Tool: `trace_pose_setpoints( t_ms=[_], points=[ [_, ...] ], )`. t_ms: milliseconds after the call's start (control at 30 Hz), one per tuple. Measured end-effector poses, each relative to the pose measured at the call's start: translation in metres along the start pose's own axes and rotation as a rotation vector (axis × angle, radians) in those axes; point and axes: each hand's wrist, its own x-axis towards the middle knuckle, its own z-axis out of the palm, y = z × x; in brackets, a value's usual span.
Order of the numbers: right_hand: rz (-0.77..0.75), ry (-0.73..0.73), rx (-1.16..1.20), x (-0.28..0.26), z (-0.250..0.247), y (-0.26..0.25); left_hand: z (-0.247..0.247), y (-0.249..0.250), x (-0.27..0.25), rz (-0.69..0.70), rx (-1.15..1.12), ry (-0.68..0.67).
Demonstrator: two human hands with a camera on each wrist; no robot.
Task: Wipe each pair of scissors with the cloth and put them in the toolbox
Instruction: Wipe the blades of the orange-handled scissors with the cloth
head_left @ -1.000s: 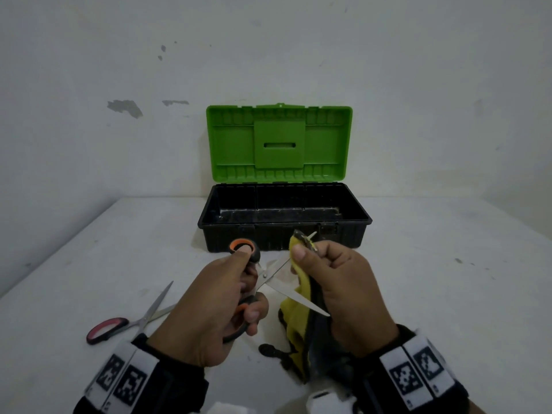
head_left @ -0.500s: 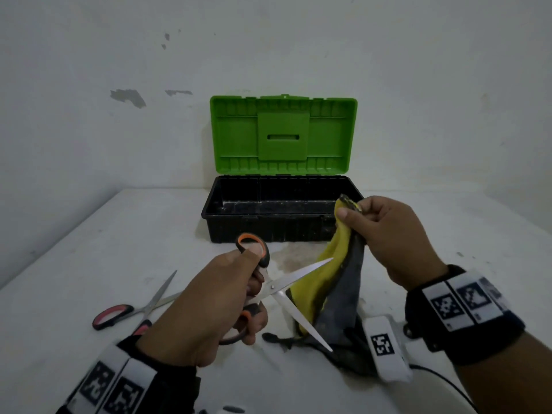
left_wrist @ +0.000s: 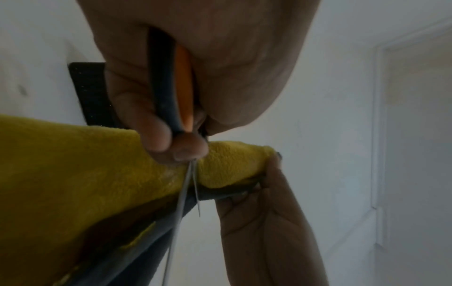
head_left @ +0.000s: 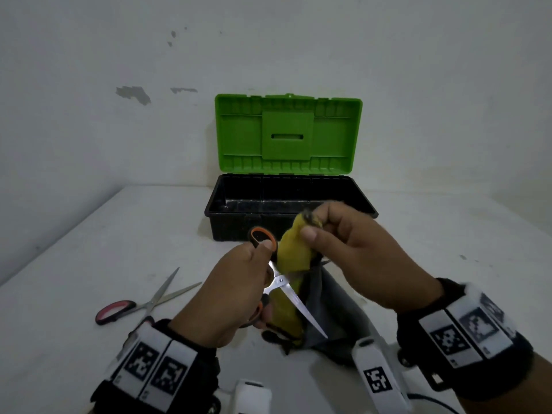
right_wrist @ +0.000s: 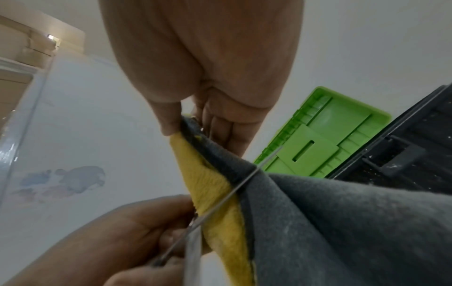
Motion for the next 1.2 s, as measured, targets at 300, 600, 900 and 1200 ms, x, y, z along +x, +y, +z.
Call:
trace_pose_setpoints(
  t_ms=[300, 600, 900, 1200],
  points=[
    [-0.106, 0.018, -0.368, -0.019, -0.003, 0.011, 0.002, -0.004, 0.000, 0.166, 0.083, -0.009],
    [-0.187, -0.184, -0.683, -0.013, -0.003, 0.016, 0.002, -0.006, -0.002, 0.265, 0.123, -0.064],
    [-0.006, -0.345, -0.545, -0.005, -0.017, 0.010, 0.003, -0.009, -0.003, 0.311, 0.144, -0.080],
    [0.079, -0.356, -0.550, -0.005, -0.021, 0.005, 0.010, -0.008, -0.001, 0.339, 0.158, -0.083]
  ],
)
